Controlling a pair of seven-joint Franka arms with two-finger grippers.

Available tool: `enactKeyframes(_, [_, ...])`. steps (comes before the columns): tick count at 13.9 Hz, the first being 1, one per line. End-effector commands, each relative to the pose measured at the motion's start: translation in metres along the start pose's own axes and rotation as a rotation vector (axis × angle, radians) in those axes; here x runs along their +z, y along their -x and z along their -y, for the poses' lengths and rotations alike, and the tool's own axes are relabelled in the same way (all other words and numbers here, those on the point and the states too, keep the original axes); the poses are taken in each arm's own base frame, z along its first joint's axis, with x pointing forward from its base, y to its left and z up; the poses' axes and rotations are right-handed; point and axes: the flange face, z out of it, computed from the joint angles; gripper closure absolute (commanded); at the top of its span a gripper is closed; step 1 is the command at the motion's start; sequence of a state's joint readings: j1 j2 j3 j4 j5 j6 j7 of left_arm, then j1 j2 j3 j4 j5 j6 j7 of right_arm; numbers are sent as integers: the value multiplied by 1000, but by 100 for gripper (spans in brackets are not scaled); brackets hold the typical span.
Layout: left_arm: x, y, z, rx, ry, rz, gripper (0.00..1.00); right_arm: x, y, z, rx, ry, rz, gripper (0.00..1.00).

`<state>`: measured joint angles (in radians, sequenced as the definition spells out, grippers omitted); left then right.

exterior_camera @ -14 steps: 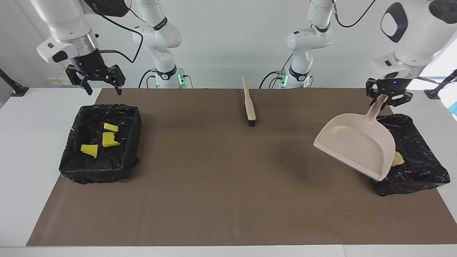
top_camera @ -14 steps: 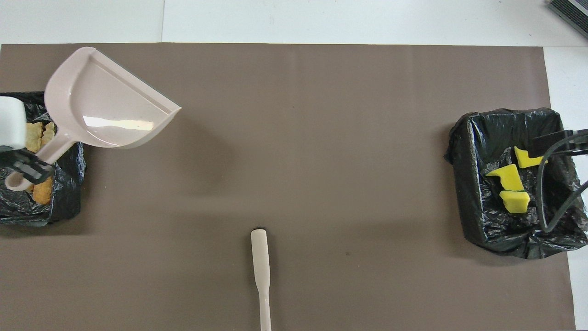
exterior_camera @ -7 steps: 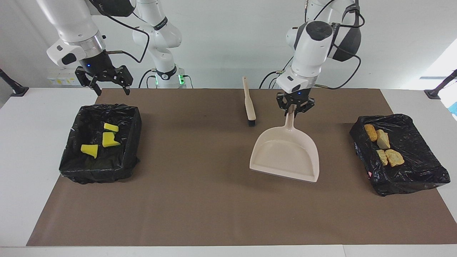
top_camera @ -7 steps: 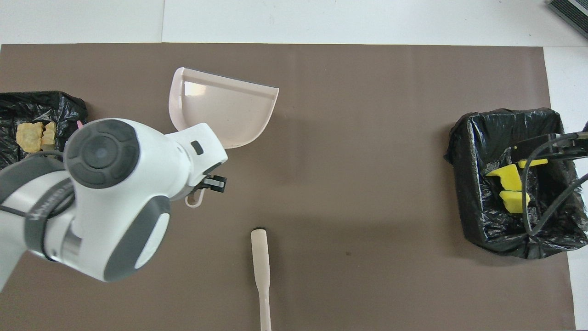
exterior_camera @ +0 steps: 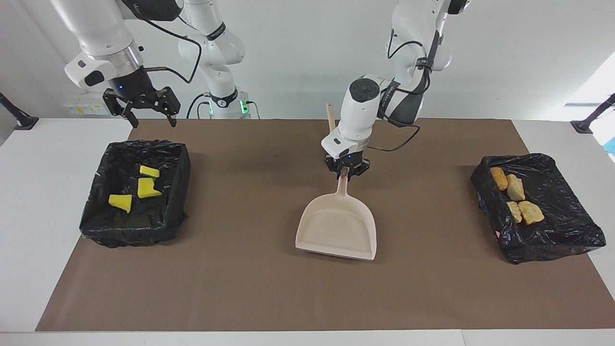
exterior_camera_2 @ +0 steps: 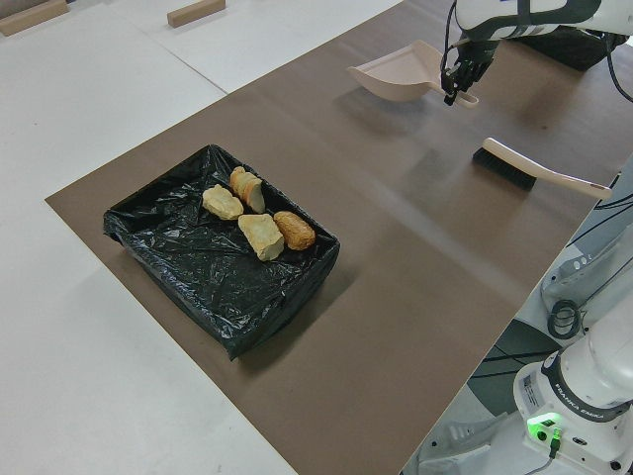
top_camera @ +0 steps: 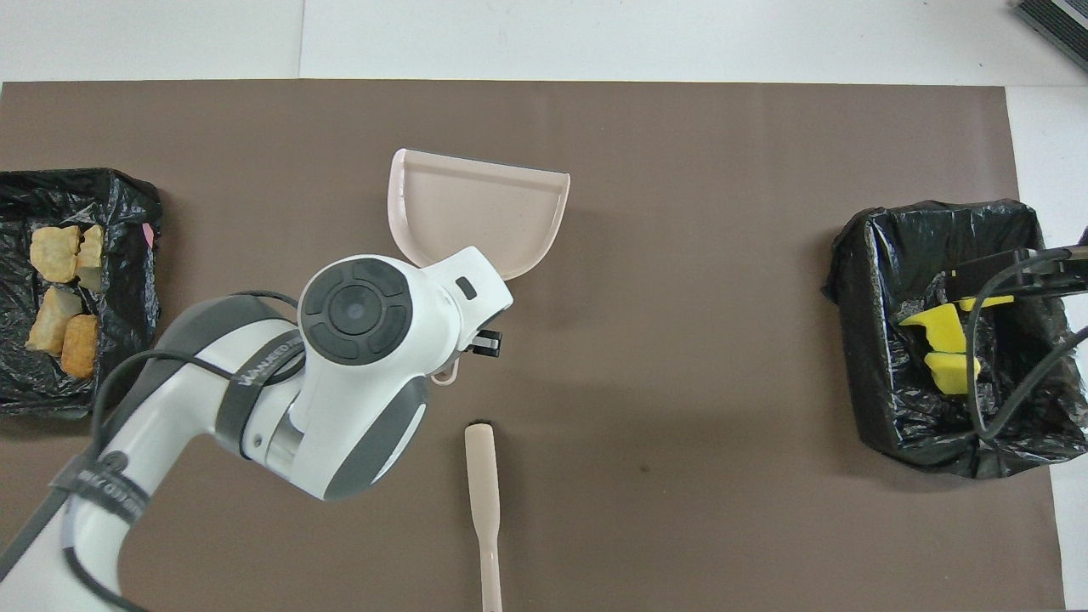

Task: Sweep and dump trash in bin
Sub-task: 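Bring the empty dustpan with the left gripper back to the table center, then lower the dustpan onto the table and open the left gripper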

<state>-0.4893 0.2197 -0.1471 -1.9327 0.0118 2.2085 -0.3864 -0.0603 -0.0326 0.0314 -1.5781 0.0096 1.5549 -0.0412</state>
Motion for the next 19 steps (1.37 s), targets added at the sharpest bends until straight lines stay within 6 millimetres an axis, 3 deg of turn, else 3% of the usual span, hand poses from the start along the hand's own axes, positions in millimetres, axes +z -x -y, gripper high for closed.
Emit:
enactKeyframes(1, [4,10,6,-20,8,-15,100,-1,9,-1,20,-16,7,0])
enactKeyframes(7, [23,18,12,-50,0,13,100,-1,9,-1,20,-16,7,0])
enactKeyframes(8, [25,19,13,-63,1,19,94,-1,9,-1,20,-16,7,0])
enactKeyframes(10, [27,21,16,-55,1,22,7,-1,9,-1,20,-16,7,0])
enactKeyframes(11, [24,18,16,-58,4,16,0,-1,9,0,18,-16,9,0])
enactKeyframes(14, [8,10,29,-80,1,5,0,-1,9,-1,20,-16,7,0])
enactKeyframes(16, [-19,-6,59,-132,-4,3,0,-1,8,0,18,-16,7,0])
enactKeyframes(19, [-62,-15,127,-120,-19,9,0,-1,9,-1,20,-16,7,0])
